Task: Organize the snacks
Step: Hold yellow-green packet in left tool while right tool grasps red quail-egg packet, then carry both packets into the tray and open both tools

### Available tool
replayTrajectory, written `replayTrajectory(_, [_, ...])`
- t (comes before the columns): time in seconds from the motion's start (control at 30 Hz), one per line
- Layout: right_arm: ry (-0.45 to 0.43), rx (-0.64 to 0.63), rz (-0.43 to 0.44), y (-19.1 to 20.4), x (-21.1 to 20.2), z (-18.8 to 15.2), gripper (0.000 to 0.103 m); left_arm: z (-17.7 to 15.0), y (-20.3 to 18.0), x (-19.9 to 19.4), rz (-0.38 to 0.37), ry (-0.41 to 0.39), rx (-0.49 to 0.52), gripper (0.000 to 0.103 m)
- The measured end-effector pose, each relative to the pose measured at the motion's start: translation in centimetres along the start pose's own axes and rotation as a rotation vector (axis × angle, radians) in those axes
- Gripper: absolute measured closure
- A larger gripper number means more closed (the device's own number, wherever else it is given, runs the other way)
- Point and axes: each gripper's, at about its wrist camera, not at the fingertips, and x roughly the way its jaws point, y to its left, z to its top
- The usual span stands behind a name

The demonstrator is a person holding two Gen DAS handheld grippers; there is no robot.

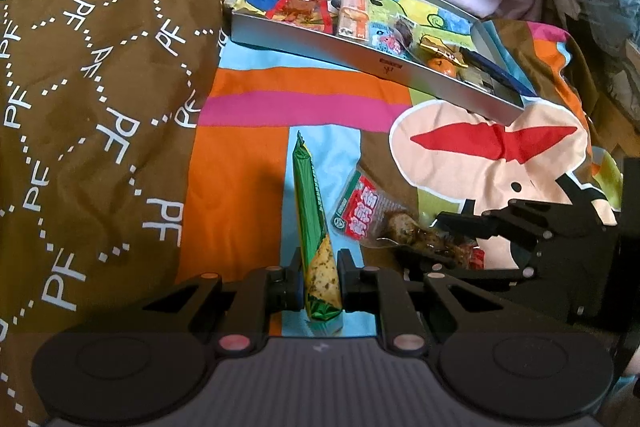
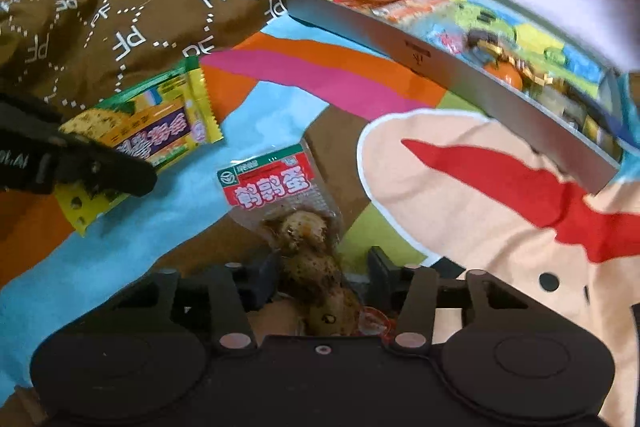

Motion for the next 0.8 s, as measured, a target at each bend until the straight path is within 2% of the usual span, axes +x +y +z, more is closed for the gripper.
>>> replayTrajectory(0.07, [-0.011,-0.048,-0.035,0.9,-0.1,0.1,0.063,0.1,0.0,-0.1,-0.001,-0.006,-0.002,0.086])
replayTrajectory(0.3, [-0.061,-0.167,-0.123,2.5,-0.8,-0.1,0.065,0.4,0.2,-0.4,-0.003,-0.027,-0.012,0.086])
replayTrajectory(0.47, [-0.146,-0.265,-0.211,3.8,-2.0,-0.1,0.065,0.9,0.3,-0.8,-0.001,-0.055,-0.018,0.086])
replayTrajectory(0.67, [-0.265,-0.266,-0.325,3.4,-3.1,0.7,0.064,2.8,0.1,-0.9,0.001,-0.107,-0.024,0.086])
replayTrajectory(0.8, [-0.356,-0.225,-0.420,1.9,-3.4,2.0,0.064,5.7,-0.2,-0.7,0.000,-0.150,-0.038,0.086])
